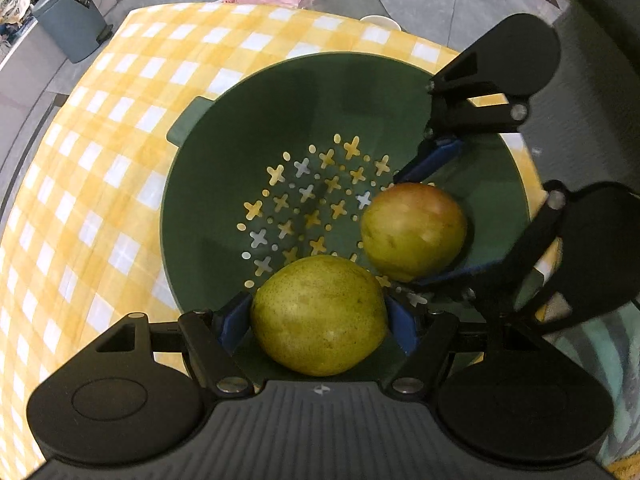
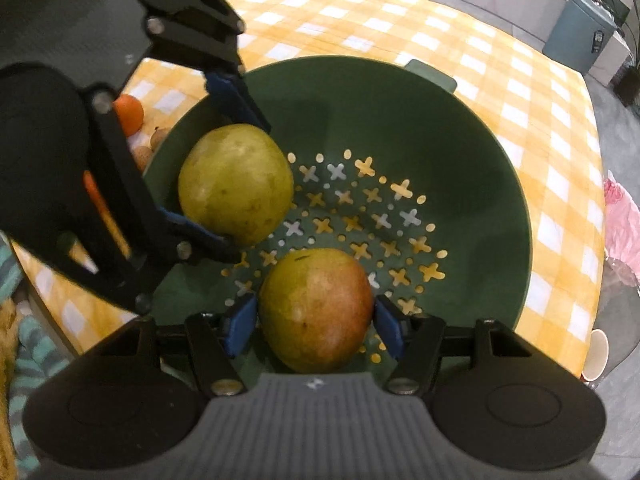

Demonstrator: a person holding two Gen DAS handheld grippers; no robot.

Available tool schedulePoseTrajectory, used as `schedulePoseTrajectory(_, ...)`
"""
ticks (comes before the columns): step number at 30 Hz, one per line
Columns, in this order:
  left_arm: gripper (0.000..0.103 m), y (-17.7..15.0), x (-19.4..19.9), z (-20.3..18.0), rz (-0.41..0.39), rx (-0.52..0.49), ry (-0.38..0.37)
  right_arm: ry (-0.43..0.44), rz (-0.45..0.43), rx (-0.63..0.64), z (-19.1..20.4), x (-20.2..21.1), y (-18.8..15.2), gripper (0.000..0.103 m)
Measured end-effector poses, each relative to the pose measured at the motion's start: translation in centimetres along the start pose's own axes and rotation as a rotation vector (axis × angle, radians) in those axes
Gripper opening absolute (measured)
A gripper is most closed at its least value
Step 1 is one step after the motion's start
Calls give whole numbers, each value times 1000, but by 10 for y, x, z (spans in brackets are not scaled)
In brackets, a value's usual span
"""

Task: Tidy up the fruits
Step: 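Lower both pomelos into the colander and open both tools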

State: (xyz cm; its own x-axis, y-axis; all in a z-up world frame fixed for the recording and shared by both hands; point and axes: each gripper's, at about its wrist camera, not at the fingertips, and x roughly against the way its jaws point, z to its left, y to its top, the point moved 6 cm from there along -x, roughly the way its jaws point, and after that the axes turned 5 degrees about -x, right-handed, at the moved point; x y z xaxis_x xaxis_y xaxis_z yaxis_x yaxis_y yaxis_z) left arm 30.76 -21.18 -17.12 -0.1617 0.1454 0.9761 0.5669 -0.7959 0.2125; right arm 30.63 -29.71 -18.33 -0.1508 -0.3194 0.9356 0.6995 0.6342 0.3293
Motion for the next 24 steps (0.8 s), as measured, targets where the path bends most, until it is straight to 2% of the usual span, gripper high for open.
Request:
schedulePoseTrajectory(2,83,1,-3,0,6,1,-4,6,-23,-5,0,8,0,72)
schedulePoseTrajectory(9,83,0,-18,-5,35,-6,6,-9,-37,-34,-3,20,-7,73)
schedulePoseTrajectory(17,87,2,-18,-7,17,14,9,-31,-77,-70,0,42,-19,73)
schedulePoseTrajectory(20,87,-3,-9,-9,-3,23,25,-36,-94,-92,-1,50,-22,73)
schedulePoseTrajectory(24,87,-8,18,-13,-67,33,46,-52,-132,-118,7,67,-24,76)
